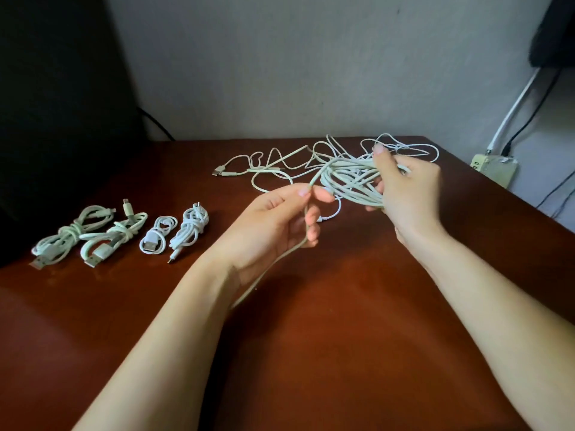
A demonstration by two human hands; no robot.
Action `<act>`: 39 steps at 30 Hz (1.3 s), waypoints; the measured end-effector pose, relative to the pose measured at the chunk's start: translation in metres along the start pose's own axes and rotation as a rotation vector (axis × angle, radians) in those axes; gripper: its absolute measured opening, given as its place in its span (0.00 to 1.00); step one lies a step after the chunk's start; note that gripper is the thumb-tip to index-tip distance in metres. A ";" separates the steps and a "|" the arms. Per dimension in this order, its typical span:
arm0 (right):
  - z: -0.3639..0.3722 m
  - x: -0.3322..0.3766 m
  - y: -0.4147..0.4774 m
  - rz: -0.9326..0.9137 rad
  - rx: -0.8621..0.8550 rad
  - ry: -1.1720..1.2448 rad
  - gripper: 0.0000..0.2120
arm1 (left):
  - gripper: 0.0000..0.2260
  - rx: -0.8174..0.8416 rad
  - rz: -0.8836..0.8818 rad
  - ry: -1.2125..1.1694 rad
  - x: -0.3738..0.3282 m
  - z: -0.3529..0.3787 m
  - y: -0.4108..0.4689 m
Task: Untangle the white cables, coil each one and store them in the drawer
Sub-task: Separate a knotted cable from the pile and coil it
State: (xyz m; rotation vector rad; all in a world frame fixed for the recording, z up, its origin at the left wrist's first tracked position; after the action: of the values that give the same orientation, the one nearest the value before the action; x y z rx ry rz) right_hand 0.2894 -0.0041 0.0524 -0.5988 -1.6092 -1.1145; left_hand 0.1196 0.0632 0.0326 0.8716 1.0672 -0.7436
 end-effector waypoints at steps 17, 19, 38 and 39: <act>0.026 0.022 -0.025 -0.193 0.355 -0.205 0.21 | 0.14 -0.448 0.171 -0.074 -0.013 -0.046 0.003; 0.032 0.026 -0.032 -0.194 0.441 -0.199 0.20 | 0.14 -0.505 0.176 -0.049 -0.013 -0.054 0.001; 0.011 0.014 -0.027 0.332 0.014 0.481 0.18 | 0.14 -0.122 0.335 1.190 0.016 0.024 0.000; 0.009 0.012 -0.026 0.329 -0.022 0.454 0.18 | 0.14 -0.098 0.376 1.256 0.016 0.033 -0.001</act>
State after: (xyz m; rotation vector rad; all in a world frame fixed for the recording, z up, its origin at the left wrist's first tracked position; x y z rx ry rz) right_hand 0.2595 -0.0091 0.0533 -0.5533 -1.0661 -0.9391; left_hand 0.1377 0.0317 0.0245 1.4404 1.9133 0.2841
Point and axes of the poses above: each hand's wrist, its own y-axis towards the middle knuckle, its own z-axis out of the palm, x = y × z, the point moved 6 cm from there along y, towards the middle knuckle, and after that the axes turned 4 degrees about z, right-handed, at the moved point
